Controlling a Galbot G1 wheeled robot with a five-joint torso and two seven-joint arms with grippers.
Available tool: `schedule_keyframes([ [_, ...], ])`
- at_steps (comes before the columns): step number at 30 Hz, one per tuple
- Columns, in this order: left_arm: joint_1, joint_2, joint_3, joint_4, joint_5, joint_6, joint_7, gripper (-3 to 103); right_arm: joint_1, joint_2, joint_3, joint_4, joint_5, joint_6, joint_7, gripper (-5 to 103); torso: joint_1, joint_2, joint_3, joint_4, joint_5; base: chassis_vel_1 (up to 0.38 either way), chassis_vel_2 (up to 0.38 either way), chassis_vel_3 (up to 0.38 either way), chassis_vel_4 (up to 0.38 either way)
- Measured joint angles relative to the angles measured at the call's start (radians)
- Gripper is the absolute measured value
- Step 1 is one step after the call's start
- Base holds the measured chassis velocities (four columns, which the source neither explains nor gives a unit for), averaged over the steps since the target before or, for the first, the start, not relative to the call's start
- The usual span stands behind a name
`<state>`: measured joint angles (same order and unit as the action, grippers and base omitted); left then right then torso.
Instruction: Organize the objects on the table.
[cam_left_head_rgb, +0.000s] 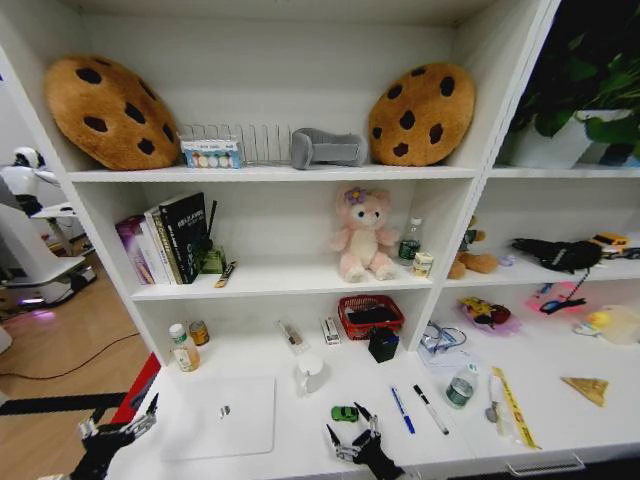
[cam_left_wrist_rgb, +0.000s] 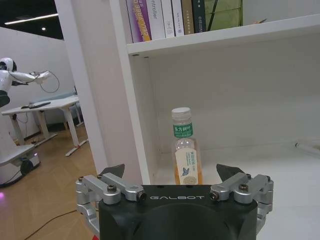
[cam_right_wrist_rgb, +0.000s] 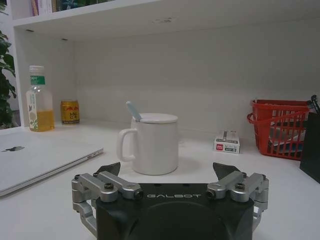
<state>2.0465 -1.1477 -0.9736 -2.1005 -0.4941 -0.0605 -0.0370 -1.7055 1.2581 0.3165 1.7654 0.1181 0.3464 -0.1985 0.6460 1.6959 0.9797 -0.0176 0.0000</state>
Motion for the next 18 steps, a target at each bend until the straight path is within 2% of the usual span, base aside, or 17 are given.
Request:
schedule_keyframes([
  [2,-0.001,0.003,0.001,-0.001,0.001,0.000,0.000,100,-0.007,0.024,0.023,-0.008,-0.001,0.020,-0.005,100,0.000,0.000,0.000,0.0000,-0.0001,0.000,0.000,0.000,0.000],
  [10,-0.003,0.002,0.009,-0.002,0.009,0.000,-0.001,100,-0.011,0.031,0.057,-0.043,-0.005,0.058,-0.018,100,0.000,0.000,0.000,0.0000,-0.0001,0.000,0.000,0.000,0.000],
  [18,0.000,-0.001,0.012,-0.002,0.013,-0.002,-0.001,100,0.005,0.046,0.049,-0.086,0.000,0.073,-0.031,100,0.000,0.000,0.000,0.0000,0.0000,0.000,0.000,0.000,0.000],
])
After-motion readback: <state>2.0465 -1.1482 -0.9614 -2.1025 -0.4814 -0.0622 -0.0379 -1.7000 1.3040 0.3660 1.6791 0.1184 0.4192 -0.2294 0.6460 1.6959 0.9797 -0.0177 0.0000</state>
